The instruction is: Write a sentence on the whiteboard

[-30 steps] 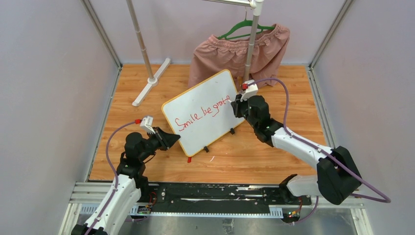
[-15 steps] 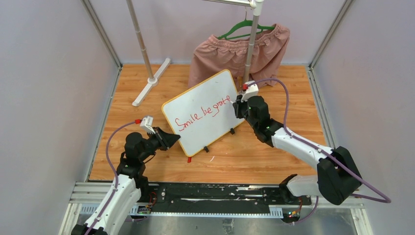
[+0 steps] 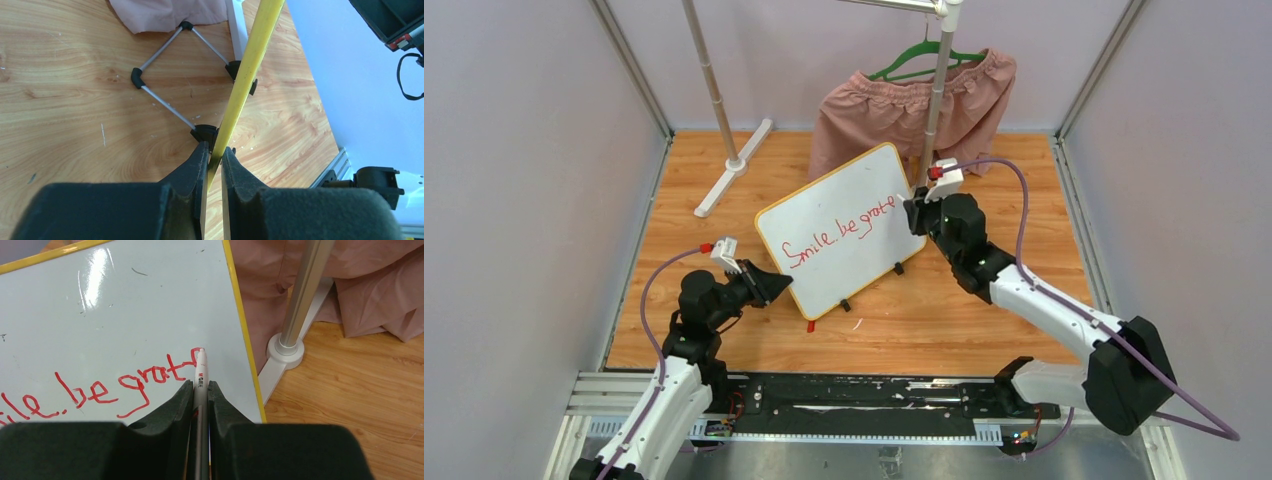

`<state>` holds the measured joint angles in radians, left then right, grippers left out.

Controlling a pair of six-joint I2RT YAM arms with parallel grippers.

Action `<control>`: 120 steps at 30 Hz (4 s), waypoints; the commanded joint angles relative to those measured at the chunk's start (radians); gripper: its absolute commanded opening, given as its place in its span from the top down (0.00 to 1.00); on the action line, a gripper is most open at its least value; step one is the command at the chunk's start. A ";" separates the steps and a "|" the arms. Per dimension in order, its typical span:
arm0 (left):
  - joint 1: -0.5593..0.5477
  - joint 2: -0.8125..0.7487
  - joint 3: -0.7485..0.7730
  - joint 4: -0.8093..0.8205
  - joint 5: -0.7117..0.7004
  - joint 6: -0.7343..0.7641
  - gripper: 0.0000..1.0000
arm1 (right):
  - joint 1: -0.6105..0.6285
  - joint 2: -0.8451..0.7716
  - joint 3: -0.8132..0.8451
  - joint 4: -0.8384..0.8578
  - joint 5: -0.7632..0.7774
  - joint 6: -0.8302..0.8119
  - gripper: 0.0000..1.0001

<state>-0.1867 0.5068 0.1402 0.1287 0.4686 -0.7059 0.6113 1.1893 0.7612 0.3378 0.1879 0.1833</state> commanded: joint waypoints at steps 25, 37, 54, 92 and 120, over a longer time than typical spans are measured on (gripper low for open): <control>-0.008 0.006 0.017 -0.042 -0.008 0.005 1.00 | -0.054 0.146 0.155 -0.006 -0.038 -0.045 1.00; -0.008 0.003 0.018 -0.041 -0.012 0.005 1.00 | -0.051 0.129 0.090 -0.003 -0.064 -0.009 1.00; -0.008 0.003 0.019 -0.042 -0.008 0.003 1.00 | -0.044 0.085 0.002 -0.038 -0.053 0.016 1.00; -0.013 -0.002 0.019 -0.044 -0.003 0.002 1.00 | -0.026 0.068 0.102 -0.074 -0.079 0.001 1.00; -0.014 -0.001 0.019 -0.045 -0.002 0.005 1.00 | -0.037 0.112 0.104 -0.051 -0.020 -0.018 1.00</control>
<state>-0.1932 0.5064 0.1402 0.1287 0.4679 -0.7059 0.5758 1.2949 0.8276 0.2615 0.1375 0.1833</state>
